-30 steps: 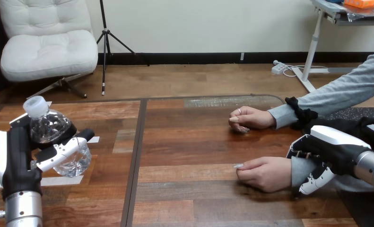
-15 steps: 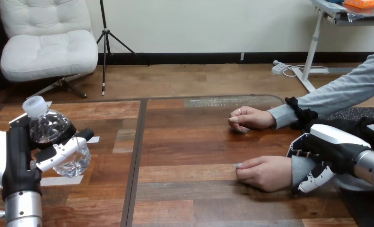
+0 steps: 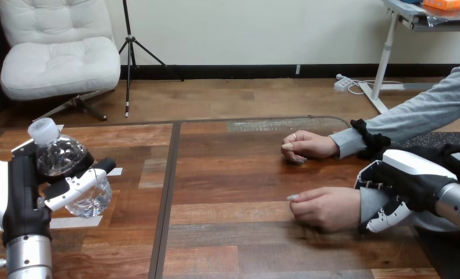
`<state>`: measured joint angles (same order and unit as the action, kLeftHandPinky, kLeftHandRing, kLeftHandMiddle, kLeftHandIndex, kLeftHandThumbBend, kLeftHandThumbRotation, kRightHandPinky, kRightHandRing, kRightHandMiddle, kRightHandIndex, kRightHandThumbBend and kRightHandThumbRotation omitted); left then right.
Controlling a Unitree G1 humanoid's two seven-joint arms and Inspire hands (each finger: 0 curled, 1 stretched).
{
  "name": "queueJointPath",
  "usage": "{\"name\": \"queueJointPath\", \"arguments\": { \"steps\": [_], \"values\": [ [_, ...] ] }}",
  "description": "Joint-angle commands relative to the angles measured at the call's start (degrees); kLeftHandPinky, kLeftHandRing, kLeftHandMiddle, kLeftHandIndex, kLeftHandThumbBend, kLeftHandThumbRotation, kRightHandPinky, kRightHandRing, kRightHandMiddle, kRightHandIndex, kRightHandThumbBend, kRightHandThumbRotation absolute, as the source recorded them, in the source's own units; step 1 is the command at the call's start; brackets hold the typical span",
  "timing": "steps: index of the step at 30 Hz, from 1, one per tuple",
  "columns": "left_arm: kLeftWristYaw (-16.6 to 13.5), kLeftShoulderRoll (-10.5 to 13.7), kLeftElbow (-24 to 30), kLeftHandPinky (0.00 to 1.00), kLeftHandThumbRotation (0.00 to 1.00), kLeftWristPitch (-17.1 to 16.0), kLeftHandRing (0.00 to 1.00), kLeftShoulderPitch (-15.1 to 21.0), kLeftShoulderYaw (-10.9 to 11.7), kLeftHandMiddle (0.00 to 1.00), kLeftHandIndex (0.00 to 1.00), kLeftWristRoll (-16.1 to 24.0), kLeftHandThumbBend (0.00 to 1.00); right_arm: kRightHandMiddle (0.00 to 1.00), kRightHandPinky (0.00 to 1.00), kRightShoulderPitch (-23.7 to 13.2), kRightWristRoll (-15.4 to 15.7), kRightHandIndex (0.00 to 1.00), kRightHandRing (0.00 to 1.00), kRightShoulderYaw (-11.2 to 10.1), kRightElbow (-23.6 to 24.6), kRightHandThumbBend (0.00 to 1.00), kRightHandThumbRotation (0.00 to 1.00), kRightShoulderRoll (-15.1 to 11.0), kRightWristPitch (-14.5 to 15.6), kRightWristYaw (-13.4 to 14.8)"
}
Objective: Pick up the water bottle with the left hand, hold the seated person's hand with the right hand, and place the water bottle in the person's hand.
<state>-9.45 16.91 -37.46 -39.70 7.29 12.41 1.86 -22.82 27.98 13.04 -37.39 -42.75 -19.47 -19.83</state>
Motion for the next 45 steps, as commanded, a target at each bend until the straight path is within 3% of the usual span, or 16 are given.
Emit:
{"name": "queueJointPath", "arguments": {
  "steps": [1,34,45],
  "values": [
    [-0.4,0.3,4.7,0.24,0.00,-1.3,0.29,2.9,1.0,0.34,0.36,-0.4,0.73,0.51,0.43,-2.9,0.3,0.52,0.46,-0.5,1.3,0.70,0.00,-0.3,-0.3,1.3],
    [-0.8,0.6,3.5,0.24,0.00,-2.7,0.29,3.0,0.8,0.34,0.36,0.7,0.73,0.52,0.42,-2.3,0.0,0.52,0.46,-1.1,1.8,0.67,0.00,-0.5,-2.3,4.8],
    [-0.2,0.0,4.6,0.24,0.00,-1.7,0.29,2.6,0.8,0.34,0.36,-0.4,0.73,0.50,0.41,-2.4,0.0,0.51,0.44,-1.2,1.5,0.68,0.00,-0.5,-3.5,6.3]
  ]
}}
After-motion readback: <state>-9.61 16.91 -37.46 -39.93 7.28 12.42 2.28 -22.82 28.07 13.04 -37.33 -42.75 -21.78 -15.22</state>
